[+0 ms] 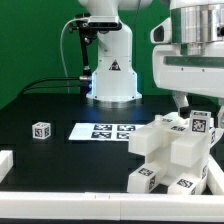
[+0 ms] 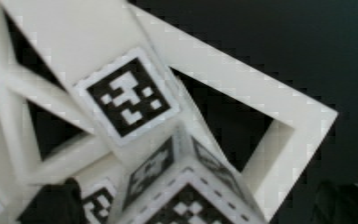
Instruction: Assemble chair
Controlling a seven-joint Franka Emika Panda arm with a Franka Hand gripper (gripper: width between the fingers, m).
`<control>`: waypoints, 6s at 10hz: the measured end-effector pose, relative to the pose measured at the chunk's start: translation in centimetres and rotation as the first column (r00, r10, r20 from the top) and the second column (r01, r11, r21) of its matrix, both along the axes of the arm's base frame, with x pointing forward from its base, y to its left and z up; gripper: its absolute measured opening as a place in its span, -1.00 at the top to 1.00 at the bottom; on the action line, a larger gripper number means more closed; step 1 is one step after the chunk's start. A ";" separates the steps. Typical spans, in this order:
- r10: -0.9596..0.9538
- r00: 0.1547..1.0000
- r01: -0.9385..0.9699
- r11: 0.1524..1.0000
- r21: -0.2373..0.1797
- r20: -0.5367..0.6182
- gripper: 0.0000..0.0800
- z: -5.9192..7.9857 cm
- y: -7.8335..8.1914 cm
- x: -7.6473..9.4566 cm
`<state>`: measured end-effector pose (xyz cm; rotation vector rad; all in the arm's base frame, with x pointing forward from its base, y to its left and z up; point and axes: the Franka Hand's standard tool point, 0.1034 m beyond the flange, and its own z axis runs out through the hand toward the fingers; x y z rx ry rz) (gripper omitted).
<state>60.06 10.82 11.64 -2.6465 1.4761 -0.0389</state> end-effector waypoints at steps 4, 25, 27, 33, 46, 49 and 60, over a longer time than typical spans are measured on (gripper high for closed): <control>0.285 0.958 -0.284 0.958 -0.047 0.011 -0.59 -0.1 -0.1 -0.1; -0.641 0.767 0.636 0.757 0.153 -0.019 -0.62 2.1 -4.5 0.8; -0.633 0.774 0.628 0.764 0.151 -0.016 -0.62 2.1 -4.4 0.9; -0.392 0.919 0.386 0.916 0.113 0.042 -0.62 1.7 -8.3 -0.1; 0.481 0.864 -0.475 0.877 -0.079 0.149 -0.62 2.4 -19.5 -1.7; 0.488 0.864 -0.482 0.873 -0.074 0.127 -0.62 1.2 -20.2 -2.2; 0.510 0.860 -0.508 0.860 -0.049 0.030 -0.62 -2.3 -25.2 -7.4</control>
Offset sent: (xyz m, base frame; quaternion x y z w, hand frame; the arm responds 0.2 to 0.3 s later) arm 0.0000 0.0000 0.0000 0.0000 0.0000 0.0650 0.9979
